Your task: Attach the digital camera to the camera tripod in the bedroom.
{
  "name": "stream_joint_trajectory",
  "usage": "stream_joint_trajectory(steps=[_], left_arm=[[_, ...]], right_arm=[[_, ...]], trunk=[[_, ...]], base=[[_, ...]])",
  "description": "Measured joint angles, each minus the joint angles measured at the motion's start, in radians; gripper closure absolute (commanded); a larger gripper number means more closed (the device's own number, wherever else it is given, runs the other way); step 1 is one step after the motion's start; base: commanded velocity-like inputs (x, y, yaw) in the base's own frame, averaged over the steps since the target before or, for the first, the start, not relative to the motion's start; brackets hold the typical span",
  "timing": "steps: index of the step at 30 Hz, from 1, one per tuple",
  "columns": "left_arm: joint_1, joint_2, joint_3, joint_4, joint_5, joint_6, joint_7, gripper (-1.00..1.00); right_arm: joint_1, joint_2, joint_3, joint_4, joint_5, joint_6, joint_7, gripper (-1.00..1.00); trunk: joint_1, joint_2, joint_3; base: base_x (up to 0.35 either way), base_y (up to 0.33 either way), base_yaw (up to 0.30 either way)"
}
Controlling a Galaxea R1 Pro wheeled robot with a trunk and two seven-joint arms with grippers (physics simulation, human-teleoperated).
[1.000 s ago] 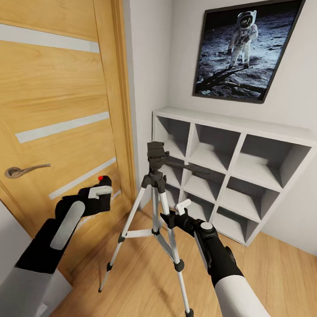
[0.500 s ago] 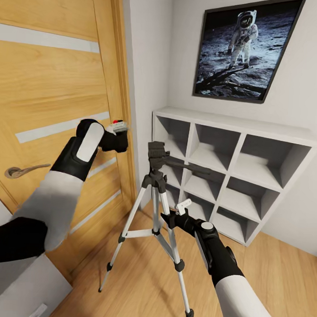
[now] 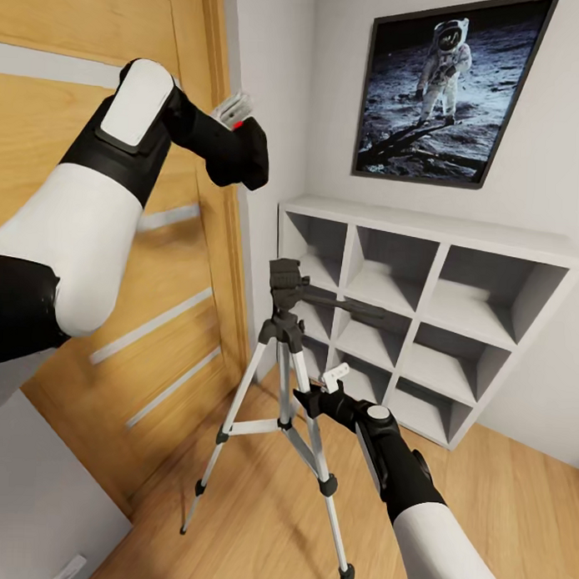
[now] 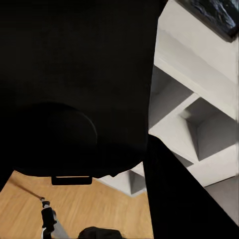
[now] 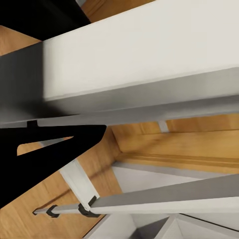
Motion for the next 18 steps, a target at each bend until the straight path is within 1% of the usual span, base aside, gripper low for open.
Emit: stream_joint_trajectory(steps=[2,5,11,12,13,17,18], left_arm=[[-0.002,-0.002,-0.004,0.001,0.009,0.001,0.000,1.00],[-0.004,-0.012,-0.012,0.012,0.024,0.000,0.000,1.00],[-0.004,-0.027,-0.018,0.012,0.026,-0.001,-0.002,1.00],[-0.003,-0.034,-0.019,0.013,0.030,-0.003,-0.002,1.00],[-0.003,-0.046,-0.020,0.015,0.033,-0.006,-0.003,1.00],[-0.002,-0.054,-0.022,0.011,0.016,-0.011,0.004,1.00],[-0.002,-0.057,-0.023,0.005,0.007,-0.011,0.021,1.00]], right_arm=[[0.000,0.000,0.000,0.001,0.000,0.000,0.000,1.00],[0.000,0.000,0.000,0.000,-0.001,0.000,0.000,1.00],[0.000,-0.001,-0.003,0.024,0.006,-0.037,-0.001,1.00],[0.000,-0.001,-0.003,0.026,0.006,-0.039,-0.001,1.00],[0.000,0.000,-0.003,0.025,0.006,-0.039,-0.002,1.00],[0.000,-0.001,-0.003,0.026,0.006,-0.039,-0.002,1.00],[0.000,-0.001,-0.002,0.026,0.005,-0.039,-0.002,1.00]], trunk=[[0.000,0.000,0.000],[0.000,0.000,0.000],[0.000,0.000,0.000],[0.000,0.000,0.000],[0.000,0.000,0.000],[0.000,0.000,0.000],[0.000,0.000,0.000]], base=[[0.000,0.000,0.000],[-0.013,0.000,0.000],[-0.089,-0.019,0.000],[-0.014,-0.003,0.000],[-0.011,-0.003,0.000],[-0.005,-0.001,0.000],[-0.002,0.000,0.000]])
